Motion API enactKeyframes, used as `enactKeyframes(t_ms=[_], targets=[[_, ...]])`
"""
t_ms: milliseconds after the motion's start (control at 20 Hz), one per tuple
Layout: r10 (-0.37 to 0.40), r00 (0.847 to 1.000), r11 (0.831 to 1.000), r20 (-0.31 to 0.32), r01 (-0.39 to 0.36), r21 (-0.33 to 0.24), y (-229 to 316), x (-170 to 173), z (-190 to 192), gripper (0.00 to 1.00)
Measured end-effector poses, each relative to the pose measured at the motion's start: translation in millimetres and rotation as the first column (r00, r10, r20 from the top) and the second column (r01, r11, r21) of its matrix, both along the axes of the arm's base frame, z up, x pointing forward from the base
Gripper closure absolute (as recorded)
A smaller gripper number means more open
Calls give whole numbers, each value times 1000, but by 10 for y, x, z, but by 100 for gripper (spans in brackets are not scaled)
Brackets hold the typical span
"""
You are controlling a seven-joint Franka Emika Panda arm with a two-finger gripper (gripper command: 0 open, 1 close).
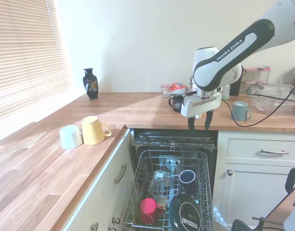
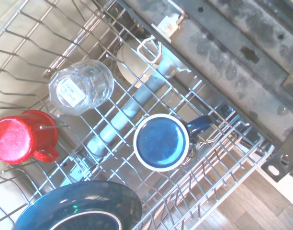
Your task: Unload the red mug from the dishwasher
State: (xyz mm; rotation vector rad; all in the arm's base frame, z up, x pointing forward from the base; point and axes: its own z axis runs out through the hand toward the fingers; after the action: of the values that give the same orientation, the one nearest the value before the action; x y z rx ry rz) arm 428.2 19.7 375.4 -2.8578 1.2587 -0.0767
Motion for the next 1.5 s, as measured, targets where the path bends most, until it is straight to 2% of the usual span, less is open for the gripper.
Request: enactKeyframes(t_ms=[250, 500, 800, 900, 1050, 1300, 1500], targets=[[20, 1000, 1000, -7, -20, -8, 80, 12, -47, 0], [119, 993, 991, 18, -118, -62, 558, 65, -246, 0], [237, 970, 966, 61, -229, -118, 1330, 55, -683, 0], [278, 957, 955, 81, -267, -128, 1618, 37, -872, 0], [308, 948, 942, 84, -291, -170, 1952, 39, -1175, 0], [381, 919, 906, 100, -349, -241, 2129, 192, -1563, 0], [411, 909, 886, 74, -379, -265, 2123, 343, -1909, 0]])
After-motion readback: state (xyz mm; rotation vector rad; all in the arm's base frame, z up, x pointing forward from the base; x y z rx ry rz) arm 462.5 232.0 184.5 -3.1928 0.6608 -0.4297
